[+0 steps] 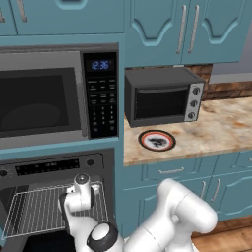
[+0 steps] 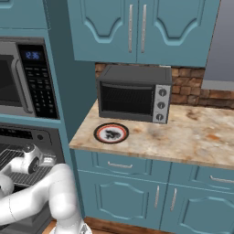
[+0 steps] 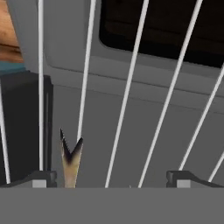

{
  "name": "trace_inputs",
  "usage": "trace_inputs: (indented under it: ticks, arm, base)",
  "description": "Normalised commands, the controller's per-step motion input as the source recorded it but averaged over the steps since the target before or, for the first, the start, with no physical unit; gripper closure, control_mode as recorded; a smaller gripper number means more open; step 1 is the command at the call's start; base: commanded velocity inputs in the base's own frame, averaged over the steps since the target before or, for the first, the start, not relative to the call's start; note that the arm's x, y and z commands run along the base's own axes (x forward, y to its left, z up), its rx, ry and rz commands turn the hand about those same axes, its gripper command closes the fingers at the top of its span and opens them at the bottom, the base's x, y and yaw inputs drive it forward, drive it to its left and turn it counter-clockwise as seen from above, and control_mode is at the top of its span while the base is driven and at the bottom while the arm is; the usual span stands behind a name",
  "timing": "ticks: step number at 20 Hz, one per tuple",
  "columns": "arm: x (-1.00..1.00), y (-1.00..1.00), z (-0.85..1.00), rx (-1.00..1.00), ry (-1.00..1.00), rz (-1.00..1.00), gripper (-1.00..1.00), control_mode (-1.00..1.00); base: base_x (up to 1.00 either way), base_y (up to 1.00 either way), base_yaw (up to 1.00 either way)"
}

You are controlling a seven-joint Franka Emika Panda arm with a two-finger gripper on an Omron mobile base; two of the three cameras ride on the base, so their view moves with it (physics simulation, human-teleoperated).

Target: Take the fish from the oven and place it on the plate on the counter.

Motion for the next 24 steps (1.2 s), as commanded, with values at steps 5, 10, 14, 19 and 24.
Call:
trace_inputs:
  ticks: [5, 10, 14, 19, 24]
  arm:
    - [0.38, 0.00, -0.25, 0.00, -0.04, 0.01, -1.00, -1.00]
    - [-0.01, 0.00, -0.57, 0.00, 0.10, 0.02, -1.00, -1.00]
    - [0.00, 0.00, -0.38, 0.04, 0.07, 0.02, -1.00, -1.00]
    - [-0.25, 0.05, -0.91, 0.04, 0.06, 0.02, -1.00, -1.00]
    - [-0.65, 0.11, -0.80, 0.03, 0.09, 0.10, -1.00, -1.00]
  base:
    - [0.00, 0.00, 0.00]
    - [0.00, 0.00, 0.00]
    - [0.00, 0.00, 0.00]
    - [0.00, 0.00, 0.00]
    - [0.00, 0.00, 0.00]
